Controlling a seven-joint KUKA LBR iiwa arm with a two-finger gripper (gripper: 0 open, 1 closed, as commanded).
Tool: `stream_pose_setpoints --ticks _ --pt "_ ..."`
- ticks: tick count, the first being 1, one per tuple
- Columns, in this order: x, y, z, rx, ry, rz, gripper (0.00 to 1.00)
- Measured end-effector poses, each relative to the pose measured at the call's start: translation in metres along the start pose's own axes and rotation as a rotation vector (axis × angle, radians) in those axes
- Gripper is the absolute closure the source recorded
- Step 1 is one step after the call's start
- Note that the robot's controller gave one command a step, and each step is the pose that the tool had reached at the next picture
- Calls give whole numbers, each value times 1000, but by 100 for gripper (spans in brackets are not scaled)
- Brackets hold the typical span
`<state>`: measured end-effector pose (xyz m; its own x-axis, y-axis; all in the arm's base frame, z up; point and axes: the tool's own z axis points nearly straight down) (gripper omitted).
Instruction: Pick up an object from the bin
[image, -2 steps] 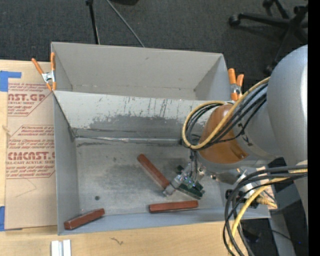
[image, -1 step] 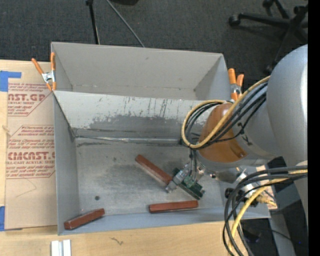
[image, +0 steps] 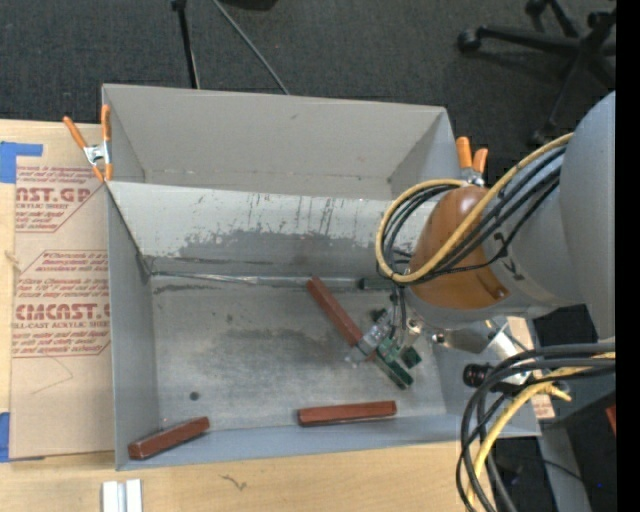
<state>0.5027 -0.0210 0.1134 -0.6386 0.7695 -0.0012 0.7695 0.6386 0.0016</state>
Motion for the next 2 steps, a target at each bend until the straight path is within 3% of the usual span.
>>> stream_pose_setpoints --ticks 2 --pt "0 1 -65 -1 -1 -2 100"
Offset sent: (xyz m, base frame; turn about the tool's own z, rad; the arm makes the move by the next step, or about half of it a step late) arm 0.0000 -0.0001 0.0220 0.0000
